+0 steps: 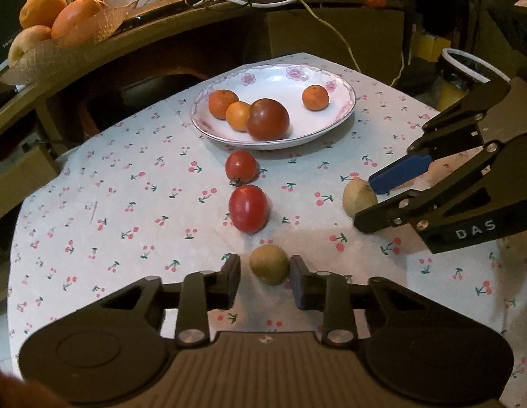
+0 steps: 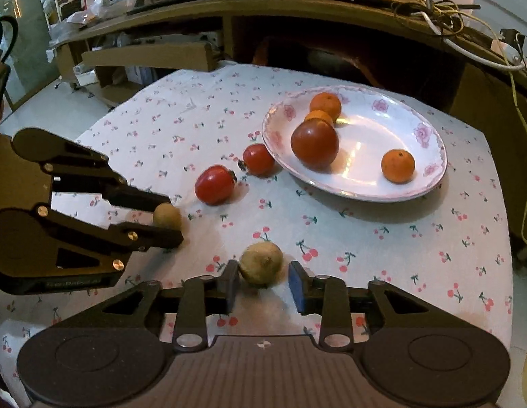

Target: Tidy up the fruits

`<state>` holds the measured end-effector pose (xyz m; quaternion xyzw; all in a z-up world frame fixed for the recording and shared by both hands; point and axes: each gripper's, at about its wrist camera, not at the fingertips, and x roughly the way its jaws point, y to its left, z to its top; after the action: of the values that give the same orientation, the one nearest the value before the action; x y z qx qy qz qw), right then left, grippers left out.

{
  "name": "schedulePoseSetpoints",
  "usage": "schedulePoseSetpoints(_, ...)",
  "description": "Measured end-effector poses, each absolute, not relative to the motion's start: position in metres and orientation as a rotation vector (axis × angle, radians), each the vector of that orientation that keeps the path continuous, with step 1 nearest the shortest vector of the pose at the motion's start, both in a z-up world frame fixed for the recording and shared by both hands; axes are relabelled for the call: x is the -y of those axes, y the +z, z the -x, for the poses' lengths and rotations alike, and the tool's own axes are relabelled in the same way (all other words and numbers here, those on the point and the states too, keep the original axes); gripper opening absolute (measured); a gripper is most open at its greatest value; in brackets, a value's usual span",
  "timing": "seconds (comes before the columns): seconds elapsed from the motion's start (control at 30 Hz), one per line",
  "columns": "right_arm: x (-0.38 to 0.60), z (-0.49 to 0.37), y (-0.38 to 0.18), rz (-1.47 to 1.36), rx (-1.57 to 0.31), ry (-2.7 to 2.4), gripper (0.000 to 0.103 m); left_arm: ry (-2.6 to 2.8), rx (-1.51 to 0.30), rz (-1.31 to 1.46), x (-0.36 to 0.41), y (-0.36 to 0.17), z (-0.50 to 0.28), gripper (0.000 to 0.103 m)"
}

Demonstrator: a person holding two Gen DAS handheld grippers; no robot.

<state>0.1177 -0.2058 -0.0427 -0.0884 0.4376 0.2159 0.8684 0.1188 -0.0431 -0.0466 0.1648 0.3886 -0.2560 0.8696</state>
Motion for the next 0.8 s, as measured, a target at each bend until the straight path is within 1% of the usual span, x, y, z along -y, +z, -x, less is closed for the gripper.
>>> schedulePoseSetpoints(0.07, 0.206, -0.118, -0.042, 0.186, -0.915, 0.450, 0.039, -0.531, -0.806, -0.351, 0.042, -0.047, -0.118, 0.044)
schedulePoseSetpoints(0.13, 0.206, -0.119, -0.042, 0.183, -0.911, 0.446, 0.043, -0.526, -0.801, -0.354, 0.042, -0.047, -0.117, 0.047)
schedulePoseSetpoints(0.17, 0.207, -0.119, -0.042, 0.182, -0.910, 0.444, 0.048, -0.523, -0.798, -0.356, 0.042, -0.047, -0.118, 0.048)
schedulePoseSetpoints(0.27, 0.207, -0.121, -0.042, 0.178, -0.903, 0.431, 0.048, -0.520, -0.793, -0.357, 0.043, -0.047, -0.119, 0.050)
schedulePoseSetpoints(0.7, 0.191, -0.136, -0.038, 0.164, -0.878, 0.456, 0.049, -0.541, -0.783, -0.366, 0.051, -0.048, -0.122, 0.049)
schedulePoseSetpoints(0.8, 0.185, -0.139, -0.038, 0.169, -0.877, 0.474, 0.049, -0.555, -0.783, -0.370, 0.051, -0.048, -0.121, 0.045)
